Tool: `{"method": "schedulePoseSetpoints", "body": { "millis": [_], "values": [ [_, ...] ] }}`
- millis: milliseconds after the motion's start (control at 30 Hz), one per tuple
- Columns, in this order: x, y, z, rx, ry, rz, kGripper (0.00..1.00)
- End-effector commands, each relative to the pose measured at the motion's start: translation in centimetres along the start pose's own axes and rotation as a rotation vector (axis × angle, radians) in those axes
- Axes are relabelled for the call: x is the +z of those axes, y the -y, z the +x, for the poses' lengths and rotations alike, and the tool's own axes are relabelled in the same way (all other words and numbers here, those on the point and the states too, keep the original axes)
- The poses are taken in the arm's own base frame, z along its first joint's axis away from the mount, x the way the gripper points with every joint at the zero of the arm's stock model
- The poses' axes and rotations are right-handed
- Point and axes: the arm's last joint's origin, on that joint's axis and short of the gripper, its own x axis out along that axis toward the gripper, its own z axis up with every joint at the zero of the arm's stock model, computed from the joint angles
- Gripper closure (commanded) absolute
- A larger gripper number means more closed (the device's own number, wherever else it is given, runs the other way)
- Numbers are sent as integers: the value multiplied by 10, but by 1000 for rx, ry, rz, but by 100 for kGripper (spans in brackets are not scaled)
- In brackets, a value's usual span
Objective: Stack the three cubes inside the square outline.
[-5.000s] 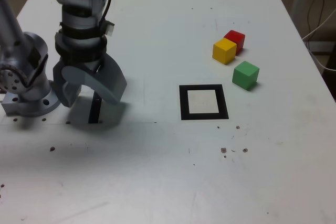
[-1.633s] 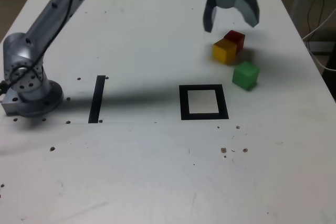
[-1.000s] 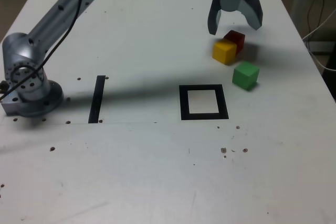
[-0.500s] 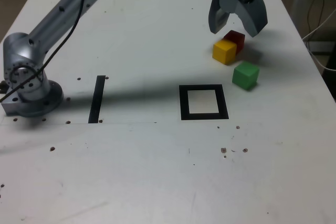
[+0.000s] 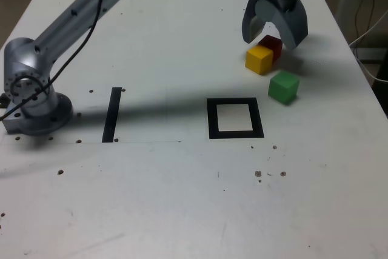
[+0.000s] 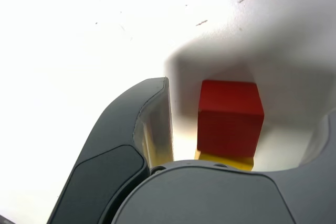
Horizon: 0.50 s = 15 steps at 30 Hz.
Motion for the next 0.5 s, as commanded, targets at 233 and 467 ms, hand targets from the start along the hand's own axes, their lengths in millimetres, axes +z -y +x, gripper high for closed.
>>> {"method": "schedulePoseSetpoints", "body": {
  "millis": [233, 467],
  "values": [
    [8, -4, 11, -7, -14, -26, 29],
    [14, -1, 5, 21, -8, -28, 56]
  ]
}}
